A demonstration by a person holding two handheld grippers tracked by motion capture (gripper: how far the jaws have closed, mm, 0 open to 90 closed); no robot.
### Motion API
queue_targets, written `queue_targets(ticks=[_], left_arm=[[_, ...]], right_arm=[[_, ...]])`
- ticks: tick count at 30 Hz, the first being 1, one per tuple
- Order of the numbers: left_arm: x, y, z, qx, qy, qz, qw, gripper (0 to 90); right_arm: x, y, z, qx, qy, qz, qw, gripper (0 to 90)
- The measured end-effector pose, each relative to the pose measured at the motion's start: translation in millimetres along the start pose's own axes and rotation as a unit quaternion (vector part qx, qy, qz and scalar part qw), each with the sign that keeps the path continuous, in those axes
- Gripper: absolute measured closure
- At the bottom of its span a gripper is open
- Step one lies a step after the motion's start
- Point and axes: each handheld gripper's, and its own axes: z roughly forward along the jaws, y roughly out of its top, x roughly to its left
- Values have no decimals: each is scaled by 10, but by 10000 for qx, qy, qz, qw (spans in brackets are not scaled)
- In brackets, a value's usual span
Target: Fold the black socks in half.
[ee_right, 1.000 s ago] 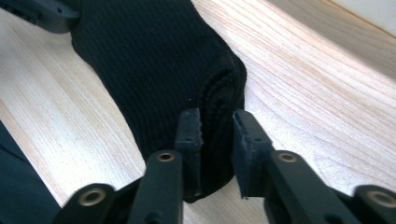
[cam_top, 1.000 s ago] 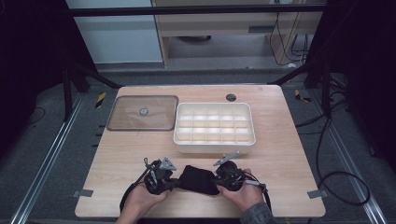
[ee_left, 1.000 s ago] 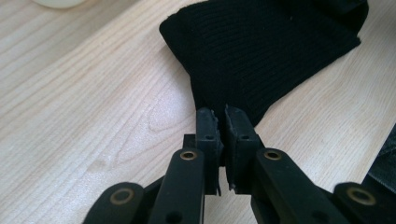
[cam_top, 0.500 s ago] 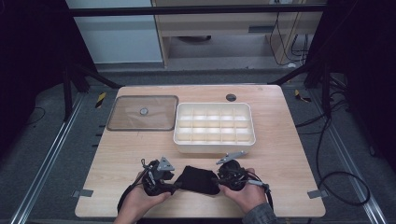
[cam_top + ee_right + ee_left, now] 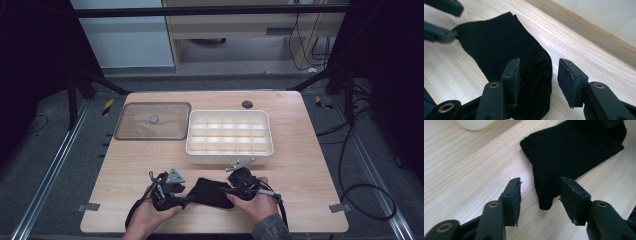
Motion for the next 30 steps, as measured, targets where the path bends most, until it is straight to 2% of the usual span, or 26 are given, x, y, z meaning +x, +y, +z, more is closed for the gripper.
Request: queue_targets(ticks=[3, 6, 9, 11, 13, 16, 19, 25, 30], left_arm=[[30, -3, -22, 55, -5, -5, 10000, 572], [48, -15, 8, 136, -145, -50, 9998, 559], [37, -13, 52, 260, -241, 16, 9994, 529], [34, -8, 77, 295, -317, -11, 9991, 562], [34, 0, 81, 252, -280, -39, 9993, 624], [44, 2, 92, 347, -306, -21, 9989, 711], [68, -3, 86, 325, -302, -79, 9990, 783], [87, -14, 122, 414, -384, -78, 9984, 839], [96, 16, 47, 332, -360, -22, 9988, 862]], right_arm=[[-2, -52, -18, 57, 6, -51, 10000, 540], [-5, -116, -39, 96, 54, -3, 9999, 543], [-18, -148, -2, 158, 110, -51, 9998, 562], [-10, -153, 29, 212, 150, -36, 9997, 595], [2, -152, 46, 238, 160, -66, 9996, 632], [8, -155, 49, 254, 194, -131, 9994, 707], [9, -158, 42, 267, 236, -144, 9993, 745], [18, -158, 47, 287, 264, -220, 9990, 788], [37, -132, 49, 294, 246, -256, 9989, 799]])
